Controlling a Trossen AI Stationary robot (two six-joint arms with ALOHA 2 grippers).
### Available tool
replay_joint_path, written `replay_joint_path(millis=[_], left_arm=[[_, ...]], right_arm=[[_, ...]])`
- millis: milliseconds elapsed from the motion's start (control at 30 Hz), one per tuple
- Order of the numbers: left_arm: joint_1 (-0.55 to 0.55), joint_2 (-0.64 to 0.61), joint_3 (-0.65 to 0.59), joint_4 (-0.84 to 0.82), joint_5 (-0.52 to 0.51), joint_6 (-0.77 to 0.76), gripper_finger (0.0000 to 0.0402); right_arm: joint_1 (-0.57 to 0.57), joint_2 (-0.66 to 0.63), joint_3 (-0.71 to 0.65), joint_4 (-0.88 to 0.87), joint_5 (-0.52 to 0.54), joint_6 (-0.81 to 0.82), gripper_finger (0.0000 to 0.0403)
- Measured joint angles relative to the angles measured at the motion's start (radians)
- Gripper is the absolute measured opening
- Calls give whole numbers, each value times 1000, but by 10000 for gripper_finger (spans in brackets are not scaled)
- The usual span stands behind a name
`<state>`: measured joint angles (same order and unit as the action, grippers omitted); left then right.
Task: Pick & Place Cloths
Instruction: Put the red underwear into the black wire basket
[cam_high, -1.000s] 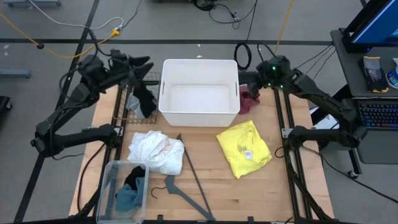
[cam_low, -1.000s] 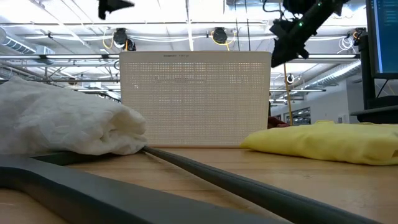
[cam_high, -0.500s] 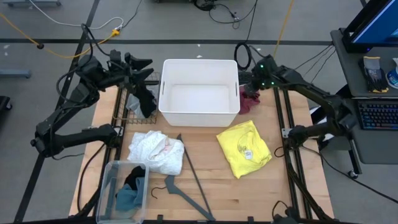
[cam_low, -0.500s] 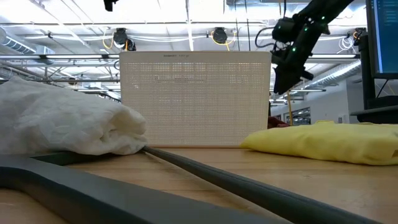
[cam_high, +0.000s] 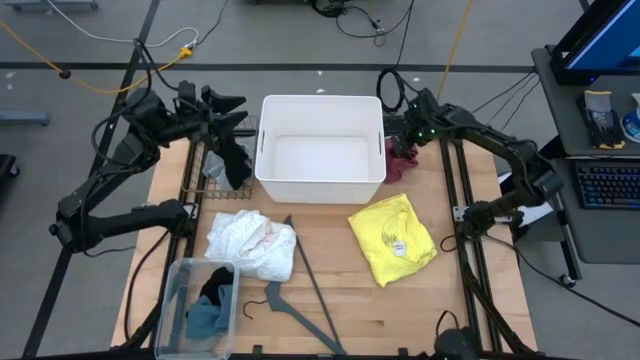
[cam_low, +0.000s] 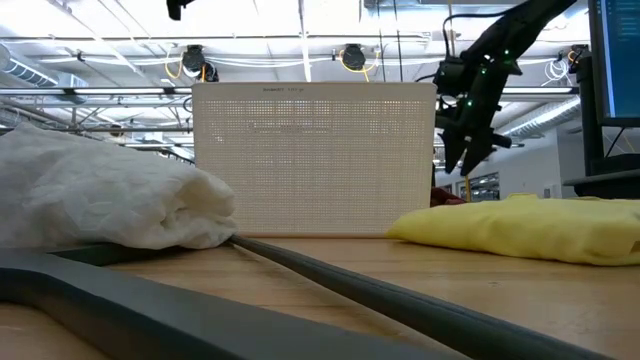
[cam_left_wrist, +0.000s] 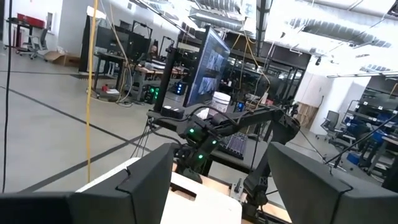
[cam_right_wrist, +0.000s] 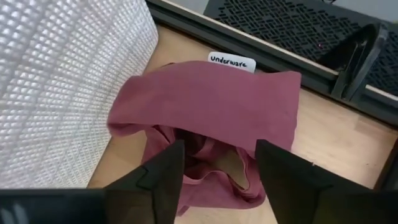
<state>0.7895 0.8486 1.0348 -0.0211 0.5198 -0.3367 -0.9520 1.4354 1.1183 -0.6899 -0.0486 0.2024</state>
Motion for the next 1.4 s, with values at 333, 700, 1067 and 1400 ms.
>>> replay_joint_path(millis=[333,700,1067,1400], left_arm=[[0,0,0,-6,0,2,267],[0,0,0,-6,0,1,267],[0,0,0,-6,-1,-1,267],[0,0,0,-12,-1,-2,267]], right_arm=[[-3,68,0,4,84,62,238],[-3,116,1,48,76,115,270],[-7,234,0,71,103,180,272],[-7,365,1,118,106,205,261]])
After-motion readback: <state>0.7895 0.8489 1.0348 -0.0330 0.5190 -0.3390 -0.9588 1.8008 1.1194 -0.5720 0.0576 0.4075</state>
